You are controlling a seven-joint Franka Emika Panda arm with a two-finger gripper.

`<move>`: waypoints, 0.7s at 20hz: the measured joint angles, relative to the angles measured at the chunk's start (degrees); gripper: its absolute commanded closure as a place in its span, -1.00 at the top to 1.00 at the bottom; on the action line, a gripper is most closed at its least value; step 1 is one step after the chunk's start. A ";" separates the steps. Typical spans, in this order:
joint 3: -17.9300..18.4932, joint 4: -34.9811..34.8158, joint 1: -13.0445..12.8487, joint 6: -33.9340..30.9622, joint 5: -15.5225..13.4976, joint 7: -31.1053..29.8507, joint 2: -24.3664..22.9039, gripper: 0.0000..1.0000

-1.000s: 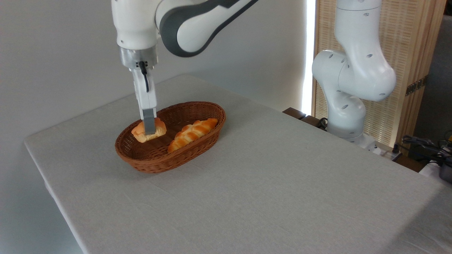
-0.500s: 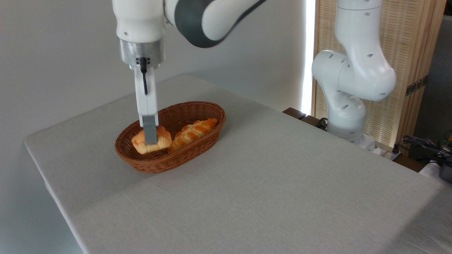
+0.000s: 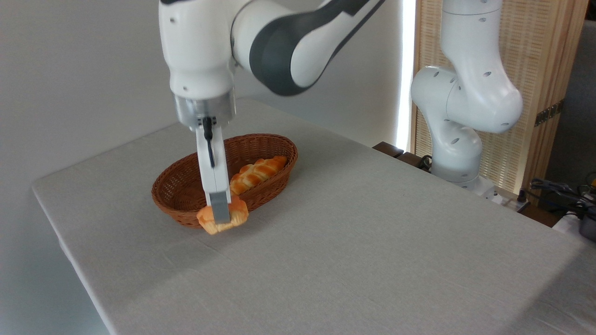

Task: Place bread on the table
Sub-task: 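Carry the roll over the basket rim and lower it onto the table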

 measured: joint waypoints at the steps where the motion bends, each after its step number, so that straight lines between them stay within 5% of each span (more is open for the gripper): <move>1: -0.01 -0.44 0.00 0.66 0.00 0.00 0.42 0.74; 5: -0.01 -1.37 0.02 2.33 0.00 0.00 1.22 0.99; 14: 0.00 -1.84 0.18 3.55 0.01 0.41 1.64 1.00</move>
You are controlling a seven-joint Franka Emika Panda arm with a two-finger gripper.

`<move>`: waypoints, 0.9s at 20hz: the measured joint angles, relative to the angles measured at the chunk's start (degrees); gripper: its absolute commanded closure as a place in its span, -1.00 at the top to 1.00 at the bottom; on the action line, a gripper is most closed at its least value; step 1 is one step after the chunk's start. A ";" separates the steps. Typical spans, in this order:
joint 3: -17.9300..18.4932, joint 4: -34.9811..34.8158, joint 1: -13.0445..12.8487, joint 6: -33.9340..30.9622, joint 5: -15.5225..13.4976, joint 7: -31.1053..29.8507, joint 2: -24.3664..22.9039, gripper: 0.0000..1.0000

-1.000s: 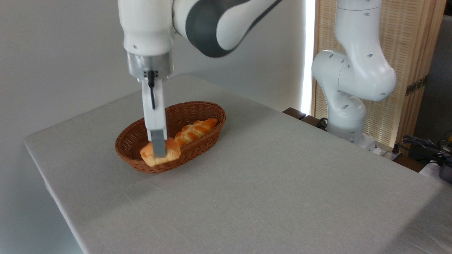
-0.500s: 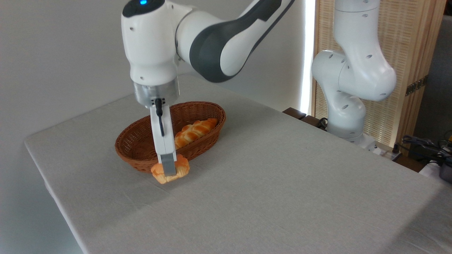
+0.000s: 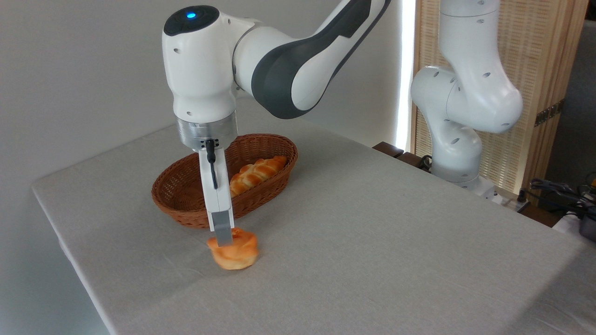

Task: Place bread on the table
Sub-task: 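Carry the roll over the basket rim and lower it onto the table, then release the roll and raise the gripper, opening the fingers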

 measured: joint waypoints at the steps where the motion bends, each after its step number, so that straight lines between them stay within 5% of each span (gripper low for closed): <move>1: 0.00 0.00 0.01 0.00 0.00 0.00 0.00 1.00; 10: 1.47 1.77 0.75 -1.34 -0.01 -0.03 -0.75 1.00; 18: 4.66 12.59 3.15 -16.88 -0.01 -4.56 -3.54 1.00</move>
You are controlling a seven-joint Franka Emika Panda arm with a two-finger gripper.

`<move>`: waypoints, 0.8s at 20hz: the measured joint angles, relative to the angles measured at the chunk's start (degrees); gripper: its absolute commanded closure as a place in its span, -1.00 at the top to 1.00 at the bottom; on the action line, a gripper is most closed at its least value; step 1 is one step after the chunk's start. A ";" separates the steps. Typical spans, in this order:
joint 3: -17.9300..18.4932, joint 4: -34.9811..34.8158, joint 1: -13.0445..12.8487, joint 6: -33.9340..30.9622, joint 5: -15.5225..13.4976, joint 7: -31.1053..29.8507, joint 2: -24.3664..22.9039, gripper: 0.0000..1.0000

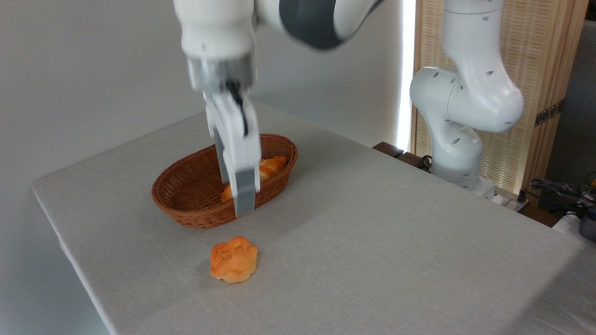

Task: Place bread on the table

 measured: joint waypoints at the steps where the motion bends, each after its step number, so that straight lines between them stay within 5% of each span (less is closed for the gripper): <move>1: -0.01 1.42 0.06 -0.81 0.00 -2.48 -0.26 1.00; 8: -0.81 5.66 -0.12 -4.54 1.26 -14.60 -0.21 1.00; 16: -5.92 8.11 -0.18 -8.76 9.07 -22.31 -0.11 1.00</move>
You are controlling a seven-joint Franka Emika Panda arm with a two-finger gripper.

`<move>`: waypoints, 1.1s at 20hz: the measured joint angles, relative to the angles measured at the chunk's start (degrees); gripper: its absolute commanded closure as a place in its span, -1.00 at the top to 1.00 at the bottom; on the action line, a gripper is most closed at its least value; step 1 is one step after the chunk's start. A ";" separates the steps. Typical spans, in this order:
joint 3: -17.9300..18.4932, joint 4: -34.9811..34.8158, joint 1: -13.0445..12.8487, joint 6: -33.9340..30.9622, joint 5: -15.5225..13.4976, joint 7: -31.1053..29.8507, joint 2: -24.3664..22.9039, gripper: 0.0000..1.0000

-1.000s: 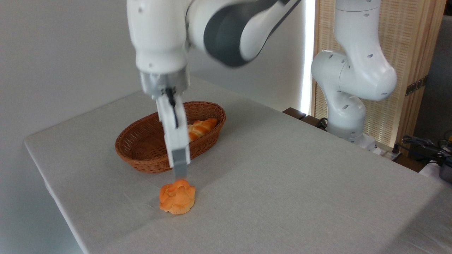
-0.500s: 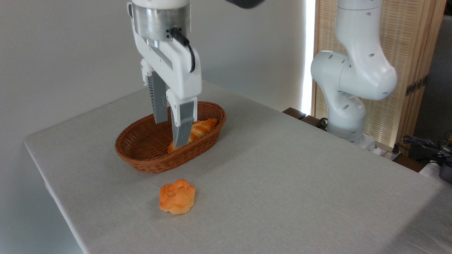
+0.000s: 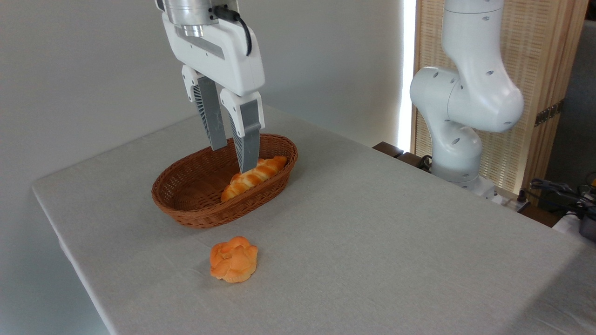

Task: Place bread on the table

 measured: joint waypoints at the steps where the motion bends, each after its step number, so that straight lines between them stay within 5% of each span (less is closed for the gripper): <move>1: -0.42 0.00 -0.01 0.00 0.54 -0.32 0.04 1.00; 22: -1.46 -0.41 0.86 -0.06 1.83 -0.81 0.97 1.00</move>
